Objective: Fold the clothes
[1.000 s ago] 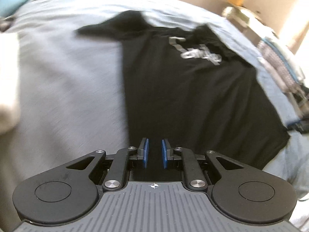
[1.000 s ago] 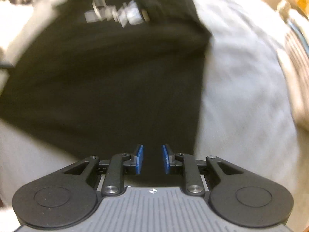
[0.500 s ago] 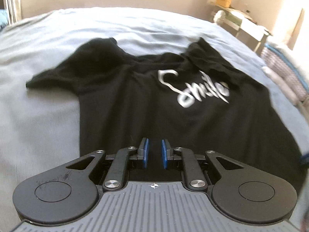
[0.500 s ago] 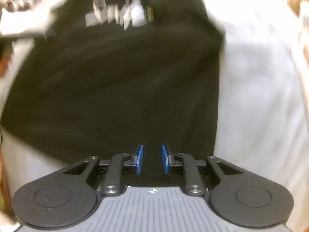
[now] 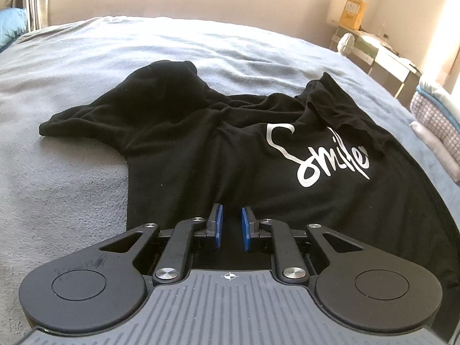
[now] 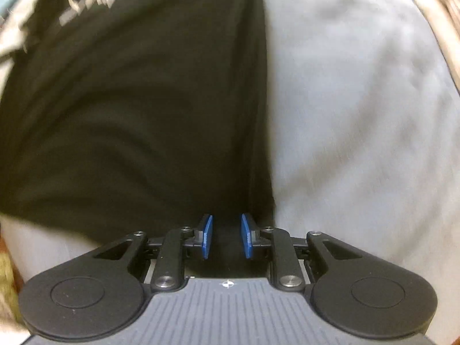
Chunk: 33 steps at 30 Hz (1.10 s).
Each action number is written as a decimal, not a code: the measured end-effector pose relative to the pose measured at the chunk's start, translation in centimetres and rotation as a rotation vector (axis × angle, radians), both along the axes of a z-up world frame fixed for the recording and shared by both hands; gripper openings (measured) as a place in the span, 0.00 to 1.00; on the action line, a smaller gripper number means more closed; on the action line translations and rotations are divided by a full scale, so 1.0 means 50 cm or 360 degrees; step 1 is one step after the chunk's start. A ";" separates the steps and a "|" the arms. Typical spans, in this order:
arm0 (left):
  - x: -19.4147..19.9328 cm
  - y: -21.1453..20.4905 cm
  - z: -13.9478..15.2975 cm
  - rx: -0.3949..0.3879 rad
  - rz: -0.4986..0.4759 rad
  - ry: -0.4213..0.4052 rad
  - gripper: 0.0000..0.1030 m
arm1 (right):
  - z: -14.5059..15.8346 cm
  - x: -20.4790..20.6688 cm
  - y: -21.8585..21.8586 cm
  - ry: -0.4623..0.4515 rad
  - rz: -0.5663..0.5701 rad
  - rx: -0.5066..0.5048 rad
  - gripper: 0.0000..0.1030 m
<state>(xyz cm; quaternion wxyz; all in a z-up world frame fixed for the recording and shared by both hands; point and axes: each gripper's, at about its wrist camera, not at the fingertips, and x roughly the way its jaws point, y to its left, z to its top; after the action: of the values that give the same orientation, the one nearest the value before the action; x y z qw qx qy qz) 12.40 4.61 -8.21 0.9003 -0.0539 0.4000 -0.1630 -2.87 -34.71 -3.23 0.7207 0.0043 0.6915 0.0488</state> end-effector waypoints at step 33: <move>0.015 0.041 -0.006 -0.0103 0.0078 0.0004 0.15 | -0.003 -0.009 0.423 0.0070 0.0763 0.0425 0.24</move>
<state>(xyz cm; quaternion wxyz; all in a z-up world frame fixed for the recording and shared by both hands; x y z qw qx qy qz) 13.17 6.67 -8.53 0.9013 -0.0929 0.3942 -0.1538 -3.31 -13.55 -3.36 0.6665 -0.0634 0.6756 0.3086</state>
